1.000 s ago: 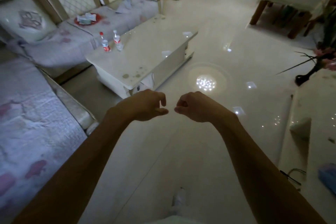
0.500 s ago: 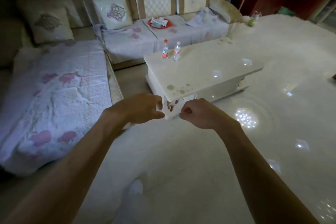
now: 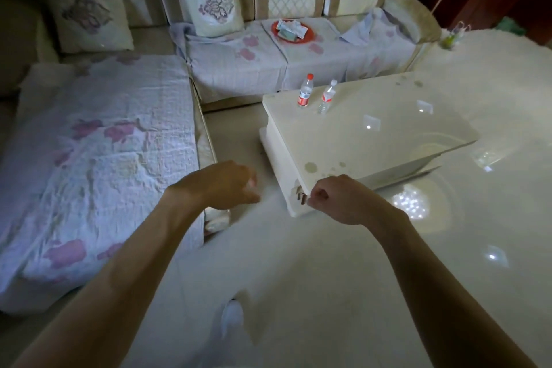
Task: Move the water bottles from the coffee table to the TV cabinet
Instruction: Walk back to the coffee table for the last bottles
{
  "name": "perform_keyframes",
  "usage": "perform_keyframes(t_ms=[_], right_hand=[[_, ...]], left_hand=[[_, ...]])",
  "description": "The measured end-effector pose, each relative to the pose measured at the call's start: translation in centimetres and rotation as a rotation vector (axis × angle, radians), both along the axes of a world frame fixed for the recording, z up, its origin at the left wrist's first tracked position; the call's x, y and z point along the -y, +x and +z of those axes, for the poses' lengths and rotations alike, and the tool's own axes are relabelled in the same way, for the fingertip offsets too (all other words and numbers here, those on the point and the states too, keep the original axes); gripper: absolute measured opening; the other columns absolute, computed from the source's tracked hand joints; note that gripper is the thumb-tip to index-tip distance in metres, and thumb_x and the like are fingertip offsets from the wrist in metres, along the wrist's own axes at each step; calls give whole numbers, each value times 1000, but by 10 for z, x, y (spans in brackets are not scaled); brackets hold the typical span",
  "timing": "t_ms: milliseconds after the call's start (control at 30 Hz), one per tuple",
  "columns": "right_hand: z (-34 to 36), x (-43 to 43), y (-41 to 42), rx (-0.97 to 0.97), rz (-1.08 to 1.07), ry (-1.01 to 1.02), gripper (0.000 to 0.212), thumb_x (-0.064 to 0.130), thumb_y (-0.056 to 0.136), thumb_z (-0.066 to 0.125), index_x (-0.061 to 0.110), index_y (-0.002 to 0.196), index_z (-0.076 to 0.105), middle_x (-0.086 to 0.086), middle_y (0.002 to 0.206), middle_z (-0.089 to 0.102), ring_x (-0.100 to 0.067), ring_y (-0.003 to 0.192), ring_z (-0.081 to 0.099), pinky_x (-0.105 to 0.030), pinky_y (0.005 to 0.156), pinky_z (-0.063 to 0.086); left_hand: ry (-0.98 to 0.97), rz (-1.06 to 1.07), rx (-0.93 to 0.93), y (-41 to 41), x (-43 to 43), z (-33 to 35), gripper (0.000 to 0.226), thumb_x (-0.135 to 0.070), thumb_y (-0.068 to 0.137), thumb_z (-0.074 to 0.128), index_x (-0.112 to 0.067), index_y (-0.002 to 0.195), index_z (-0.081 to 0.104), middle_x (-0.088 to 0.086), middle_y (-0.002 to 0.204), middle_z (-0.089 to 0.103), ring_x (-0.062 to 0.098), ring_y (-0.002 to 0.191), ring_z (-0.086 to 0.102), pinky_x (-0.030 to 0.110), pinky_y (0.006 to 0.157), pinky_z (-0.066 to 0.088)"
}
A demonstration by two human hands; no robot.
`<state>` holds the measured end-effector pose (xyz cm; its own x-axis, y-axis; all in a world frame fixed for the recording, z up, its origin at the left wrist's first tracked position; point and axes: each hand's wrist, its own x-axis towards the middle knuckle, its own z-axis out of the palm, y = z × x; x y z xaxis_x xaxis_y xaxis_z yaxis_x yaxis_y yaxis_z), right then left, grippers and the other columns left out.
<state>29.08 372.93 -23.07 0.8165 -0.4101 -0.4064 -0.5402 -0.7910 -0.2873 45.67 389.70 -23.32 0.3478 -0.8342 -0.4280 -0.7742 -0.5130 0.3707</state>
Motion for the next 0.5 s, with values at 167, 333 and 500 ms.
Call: perform_keyframes(t_ms=[167, 333, 500], right_hand=[[7, 27, 51, 19, -29, -37, 26, 33, 90, 57, 15, 103, 71, -4, 101, 73, -19, 87, 59, -26, 75, 40], [10, 61, 85, 6, -52, -79, 29, 34, 92, 56, 14, 109, 68, -4, 109, 70, -19, 90, 58, -29, 78, 41], [1, 95, 119, 49, -36, -51, 28, 31, 92, 58, 12, 109, 68, -3, 110, 71, -17, 90, 58, -28, 80, 43]], left_hand=[[-21, 9, 34, 69, 21, 8, 43, -46, 90, 54, -19, 124, 55, 5, 124, 61, 23, 113, 55, 32, 91, 42], [-57, 1, -6, 103, 47, 4, 40, -42, 90, 55, -17, 122, 55, 5, 119, 62, 21, 107, 57, 28, 82, 40], [-114, 60, 20, 127, 76, 1, 35, -42, 88, 56, -19, 114, 59, 4, 111, 64, 22, 100, 60, 35, 85, 48]])
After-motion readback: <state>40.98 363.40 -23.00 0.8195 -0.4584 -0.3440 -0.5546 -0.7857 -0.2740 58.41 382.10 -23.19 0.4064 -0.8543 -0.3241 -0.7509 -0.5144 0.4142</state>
